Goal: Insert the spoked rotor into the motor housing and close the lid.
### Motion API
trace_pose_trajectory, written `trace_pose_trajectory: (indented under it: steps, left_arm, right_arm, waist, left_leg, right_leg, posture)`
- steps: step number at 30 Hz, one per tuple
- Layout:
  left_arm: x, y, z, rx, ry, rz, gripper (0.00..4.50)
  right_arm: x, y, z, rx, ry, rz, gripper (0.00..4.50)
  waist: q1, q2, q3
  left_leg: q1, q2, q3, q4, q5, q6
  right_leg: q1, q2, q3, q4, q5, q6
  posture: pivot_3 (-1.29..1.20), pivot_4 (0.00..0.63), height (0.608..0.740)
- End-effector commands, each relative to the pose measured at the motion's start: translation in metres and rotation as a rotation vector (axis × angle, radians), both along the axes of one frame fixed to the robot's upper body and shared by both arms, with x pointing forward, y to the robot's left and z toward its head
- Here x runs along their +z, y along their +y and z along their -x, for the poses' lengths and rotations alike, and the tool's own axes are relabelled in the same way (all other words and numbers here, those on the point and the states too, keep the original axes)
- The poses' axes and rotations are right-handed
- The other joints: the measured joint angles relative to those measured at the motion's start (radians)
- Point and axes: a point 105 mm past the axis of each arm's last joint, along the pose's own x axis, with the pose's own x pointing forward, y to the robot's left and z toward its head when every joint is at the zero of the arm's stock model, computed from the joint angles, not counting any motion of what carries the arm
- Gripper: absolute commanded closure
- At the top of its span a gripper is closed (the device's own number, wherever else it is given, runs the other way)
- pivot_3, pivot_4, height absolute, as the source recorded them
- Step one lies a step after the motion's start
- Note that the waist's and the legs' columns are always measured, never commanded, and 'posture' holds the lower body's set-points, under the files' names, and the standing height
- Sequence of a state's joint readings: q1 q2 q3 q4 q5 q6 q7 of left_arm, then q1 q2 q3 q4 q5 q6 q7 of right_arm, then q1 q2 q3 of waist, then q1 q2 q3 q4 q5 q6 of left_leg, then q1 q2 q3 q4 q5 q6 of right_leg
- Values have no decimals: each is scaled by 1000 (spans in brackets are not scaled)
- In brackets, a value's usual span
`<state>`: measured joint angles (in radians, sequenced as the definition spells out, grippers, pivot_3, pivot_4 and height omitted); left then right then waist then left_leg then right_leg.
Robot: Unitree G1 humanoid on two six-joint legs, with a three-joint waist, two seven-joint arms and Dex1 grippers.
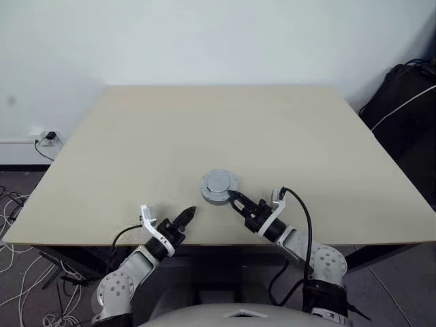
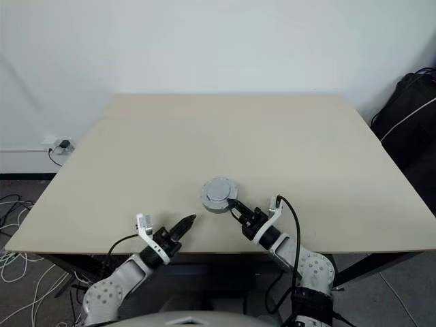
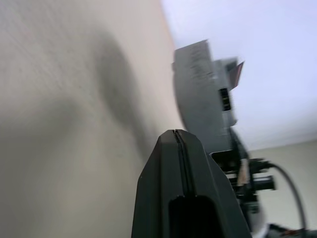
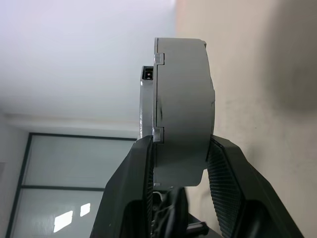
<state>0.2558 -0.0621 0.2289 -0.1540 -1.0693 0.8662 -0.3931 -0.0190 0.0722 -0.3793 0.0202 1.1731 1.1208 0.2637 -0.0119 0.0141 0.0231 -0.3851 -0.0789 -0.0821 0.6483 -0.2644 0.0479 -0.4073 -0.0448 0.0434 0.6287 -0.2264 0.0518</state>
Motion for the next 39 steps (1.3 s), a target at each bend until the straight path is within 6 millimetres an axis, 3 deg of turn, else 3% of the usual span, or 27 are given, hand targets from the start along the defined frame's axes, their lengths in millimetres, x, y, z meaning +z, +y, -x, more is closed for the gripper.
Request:
trace_pose_trajectory:
  steps: [1, 4, 15, 29, 39]
  left_arm:
    - [16, -16, -1, 45, -17, 174, 4334]
    - [17, -16, -1, 50, -6, 201, 3614]
    - [16, -29, 0, 10, 33, 252, 15]
    - [21, -32, -2, 7, 21, 298, 15]
    - [24, -34, -5, 18, 4, 302, 15]
  right_arm:
    - [29, -1, -9, 0, -118, -41, 3260]
    - [29, -1, -9, 8, -118, -34, 3260]
    - [27, 4, -5, 53, -106, -23, 3260]
    - [30, 24, 23, 239, -95, -63, 3260]
    - [26, 24, 27, 256, -76, -42, 3260]
  waist:
    - [0, 0, 0]
    - [0, 0, 0]
    - [0, 0, 0]
    - [1, 0, 0]
    - [1, 0, 0]
  left_leg:
    - [0, 0, 0, 0, 0, 0]
    - [0, 0, 0, 0, 0, 0]
    - [0, 0, 1, 1, 1, 1]
    - [1, 0, 1, 2, 2, 2]
    - [1, 0, 2, 3, 1, 2]
  right_leg:
    - [0, 0, 0, 0, 0, 0]
    - [0, 0, 0, 0, 0, 0]
    - [1, 1, 0, 0, 0, -1]
    - [1, 1, 1, 0, -2, -5]
    - [3, 1, 1, 0, -2, -5]
  posture:
    - [0, 0, 740]
    - [0, 0, 740]
    - [0, 0, 740]
    - [0, 0, 740]
    - [0, 0, 740]
